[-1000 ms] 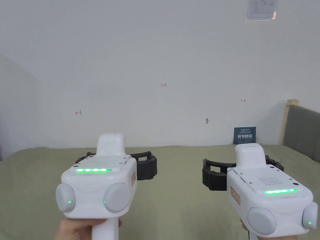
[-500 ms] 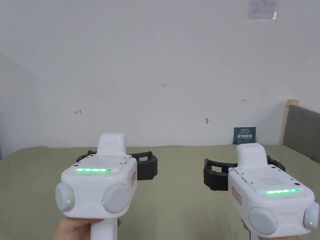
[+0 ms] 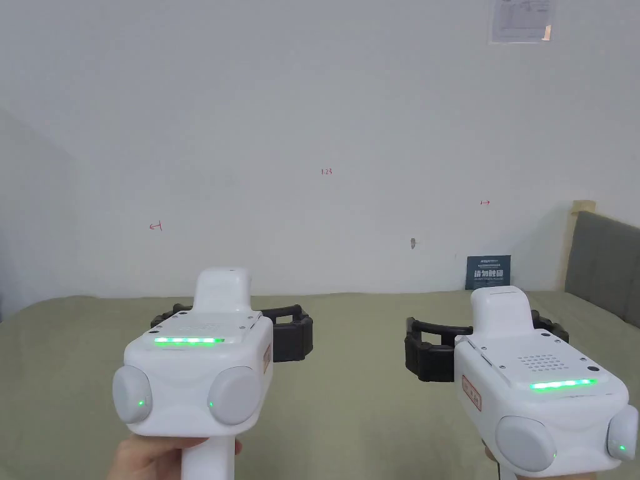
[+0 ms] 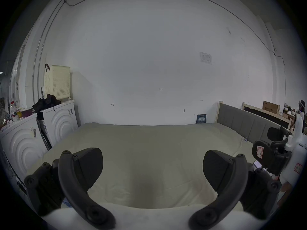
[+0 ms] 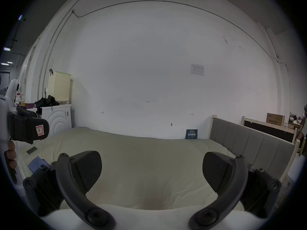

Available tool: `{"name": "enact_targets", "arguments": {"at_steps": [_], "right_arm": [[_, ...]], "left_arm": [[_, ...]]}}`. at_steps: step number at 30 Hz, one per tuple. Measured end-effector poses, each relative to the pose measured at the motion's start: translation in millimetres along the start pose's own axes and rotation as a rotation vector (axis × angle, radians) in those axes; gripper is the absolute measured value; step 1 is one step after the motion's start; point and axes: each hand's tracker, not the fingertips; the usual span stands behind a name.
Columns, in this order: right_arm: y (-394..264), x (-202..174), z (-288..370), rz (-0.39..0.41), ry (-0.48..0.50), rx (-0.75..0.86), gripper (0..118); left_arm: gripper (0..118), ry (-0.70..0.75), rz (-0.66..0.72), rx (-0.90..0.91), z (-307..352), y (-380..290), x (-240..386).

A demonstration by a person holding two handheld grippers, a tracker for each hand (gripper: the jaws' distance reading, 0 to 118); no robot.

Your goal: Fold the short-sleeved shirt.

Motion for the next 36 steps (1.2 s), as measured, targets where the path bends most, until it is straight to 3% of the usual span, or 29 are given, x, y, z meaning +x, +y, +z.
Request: {"name": "enact_targets", "arguments": {"at_steps": [18, 22, 27, 31, 36], "right_arm": [[-2.9, -2.7, -0.9, 0.002, 0.01, -0.003, 118], [-2.7, -3.6, -1.9, 0.01, 0.015, -0.003, 118], [-2.0, -4.4, -2.5, 0.002, 0.016, -0.004, 118], [-1.4, -4.6, -1.5, -0.005, 0.017, -0.004, 118], [-1.2, -4.0, -2.1, 0.01, 0.014, -0.004, 118]], "left_arm": [[118, -0.066, 0.021, -0.031, -1.3, 0.4, -1.4], [118, 0.006, 0.041, 0.055, 3.2, -3.9, 3.3], [118, 0.086, -0.055, -0.077, 2.7, -4.3, 21.1], [118, -0.005, -0.021, 0.024, 1.4, -12.6, 17.0], [118, 0.029, -0.03, 0.094, 10.0, -15.6, 19.3]]}}
